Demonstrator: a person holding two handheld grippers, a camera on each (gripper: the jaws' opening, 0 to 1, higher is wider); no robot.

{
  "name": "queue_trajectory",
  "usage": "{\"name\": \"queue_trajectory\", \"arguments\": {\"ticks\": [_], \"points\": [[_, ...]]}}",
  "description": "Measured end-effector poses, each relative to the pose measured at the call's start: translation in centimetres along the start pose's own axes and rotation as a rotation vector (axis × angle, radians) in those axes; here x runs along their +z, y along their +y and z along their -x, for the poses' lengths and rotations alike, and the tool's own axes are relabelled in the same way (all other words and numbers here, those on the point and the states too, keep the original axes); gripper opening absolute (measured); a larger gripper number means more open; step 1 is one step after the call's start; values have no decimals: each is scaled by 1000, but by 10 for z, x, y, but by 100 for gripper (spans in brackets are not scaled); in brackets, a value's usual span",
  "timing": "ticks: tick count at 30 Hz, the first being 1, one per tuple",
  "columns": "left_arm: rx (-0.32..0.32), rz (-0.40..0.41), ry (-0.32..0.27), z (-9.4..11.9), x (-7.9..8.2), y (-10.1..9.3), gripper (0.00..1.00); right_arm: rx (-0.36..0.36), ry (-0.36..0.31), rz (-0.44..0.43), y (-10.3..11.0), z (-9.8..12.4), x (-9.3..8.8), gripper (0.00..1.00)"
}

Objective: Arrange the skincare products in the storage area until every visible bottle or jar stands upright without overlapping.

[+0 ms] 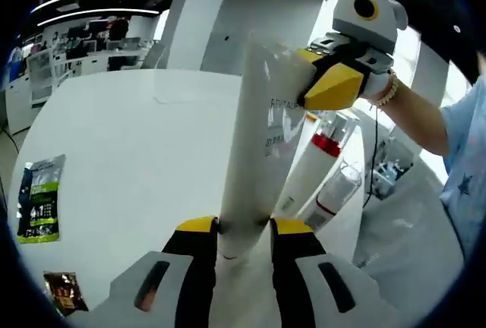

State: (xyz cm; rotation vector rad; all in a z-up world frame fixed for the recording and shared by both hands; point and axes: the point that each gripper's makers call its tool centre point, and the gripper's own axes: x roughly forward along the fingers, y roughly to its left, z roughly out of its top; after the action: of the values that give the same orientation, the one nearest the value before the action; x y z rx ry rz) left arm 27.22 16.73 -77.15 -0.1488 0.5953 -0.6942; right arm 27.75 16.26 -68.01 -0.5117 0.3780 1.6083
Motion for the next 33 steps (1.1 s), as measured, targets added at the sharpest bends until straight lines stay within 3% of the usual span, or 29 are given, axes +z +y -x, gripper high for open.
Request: {"name": "queue_trajectory", "arguments": {"ticks": [7, 11, 17, 20, 24, 28, 33], "points": [[-49, -34, -22, 7, 8, -10, 18, 10, 19, 23, 7, -2, 2, 2], [-65, -56, -27, 3, 9, -17, 18, 34, 80, 48, 14, -8, -7, 6], [-74, -100, -32, 0, 9, -21, 18, 33, 119, 72, 19, -11, -15, 7], [-112, -48, -49, 6, 14, -23, 20, 40, 131, 63, 22, -9, -16, 3], [-121, -22, -106, 17, 26, -20, 15, 5, 176, 72, 16, -4, -20, 2], [-126, -24, -101, 15, 24, -22, 9, 17, 180, 53, 13, 0, -23, 2], [-131, -26, -108, 8, 24, -27, 8, 29, 210, 59, 14, 6, -28, 2]]}}
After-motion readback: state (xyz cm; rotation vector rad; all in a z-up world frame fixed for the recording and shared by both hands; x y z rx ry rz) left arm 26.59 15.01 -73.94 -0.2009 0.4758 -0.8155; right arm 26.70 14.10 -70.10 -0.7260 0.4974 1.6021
